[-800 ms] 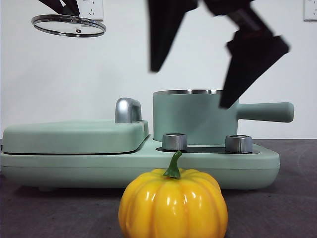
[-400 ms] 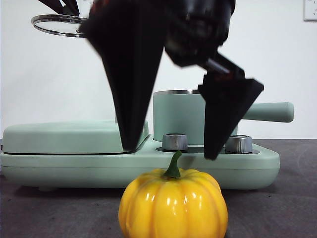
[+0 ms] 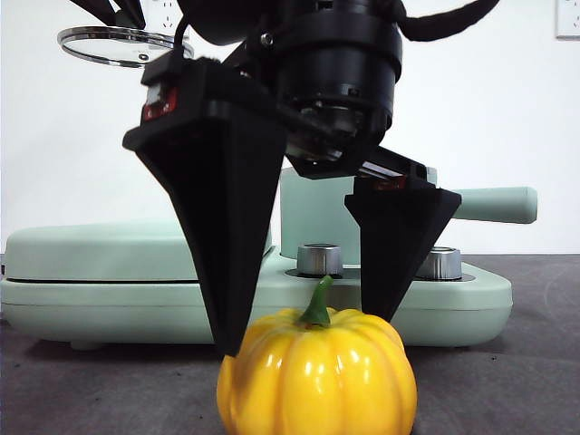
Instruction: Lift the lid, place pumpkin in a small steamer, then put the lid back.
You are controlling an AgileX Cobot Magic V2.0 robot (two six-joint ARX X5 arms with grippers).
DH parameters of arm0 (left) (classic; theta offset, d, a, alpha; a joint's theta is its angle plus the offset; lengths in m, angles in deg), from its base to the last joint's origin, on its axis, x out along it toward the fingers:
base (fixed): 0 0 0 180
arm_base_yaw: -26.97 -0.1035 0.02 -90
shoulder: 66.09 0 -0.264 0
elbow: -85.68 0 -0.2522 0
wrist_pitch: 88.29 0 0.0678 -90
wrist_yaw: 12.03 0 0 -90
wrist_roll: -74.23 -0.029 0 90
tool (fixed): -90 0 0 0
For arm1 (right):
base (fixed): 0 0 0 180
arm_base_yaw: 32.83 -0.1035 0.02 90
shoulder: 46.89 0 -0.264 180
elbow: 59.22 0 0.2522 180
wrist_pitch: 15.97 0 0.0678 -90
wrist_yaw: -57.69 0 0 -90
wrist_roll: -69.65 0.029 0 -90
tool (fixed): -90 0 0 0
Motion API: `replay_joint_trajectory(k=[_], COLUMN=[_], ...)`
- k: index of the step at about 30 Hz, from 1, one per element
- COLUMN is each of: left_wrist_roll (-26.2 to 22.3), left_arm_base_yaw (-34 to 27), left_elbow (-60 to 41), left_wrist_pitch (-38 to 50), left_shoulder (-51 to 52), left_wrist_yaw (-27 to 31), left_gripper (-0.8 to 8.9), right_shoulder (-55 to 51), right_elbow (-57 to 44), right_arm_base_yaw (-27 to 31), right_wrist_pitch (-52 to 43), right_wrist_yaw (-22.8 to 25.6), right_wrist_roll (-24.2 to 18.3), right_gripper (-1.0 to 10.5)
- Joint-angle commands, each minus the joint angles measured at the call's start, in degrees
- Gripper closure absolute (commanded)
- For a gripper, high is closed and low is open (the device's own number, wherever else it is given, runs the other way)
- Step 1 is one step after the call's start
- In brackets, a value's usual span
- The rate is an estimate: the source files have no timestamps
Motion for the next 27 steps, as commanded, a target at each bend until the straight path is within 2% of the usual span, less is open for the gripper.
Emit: replay_joint_trajectory(k=[1, 11, 20, 25, 27], left_wrist_roll=[0.1, 0.2, 0.3, 0.3, 0.3], left_arm_base_yaw=[0.0, 0.0, 0.0, 0.0, 0.0], left_elbow=[1.8, 1.8, 1.8, 1.8, 1.8], left_wrist_pitch=[1.6, 1.6, 1.6, 1.6, 1.6], left_shoulder=[0.4, 0.4, 0.4, 0.4, 0.4], left_wrist_yaw=[-0.2, -0.2, -0.2, -0.2, -0.2], left_gripper=[7.96, 7.96, 7.96, 7.96, 7.96], right_shoulder=[2.5, 5.6, 7.4, 7.3, 7.3], right_elbow=[1.0, 1.0, 1.0, 1.0, 1.0], right_arm_base_yaw=[-0.9, -1.0, -1.0, -0.9, -0.9], right_wrist_pitch=[-0.3, -1.8, -1.6, -1.7, -1.7], right_wrist_yaw=[0.0, 0.1, 0.2, 0.5, 0.5], right_wrist_roll=[-0.9, -1.8, -2.1, -2.1, -2.1], right_gripper=[3.1, 3.1, 3.7, 5.2, 5.4])
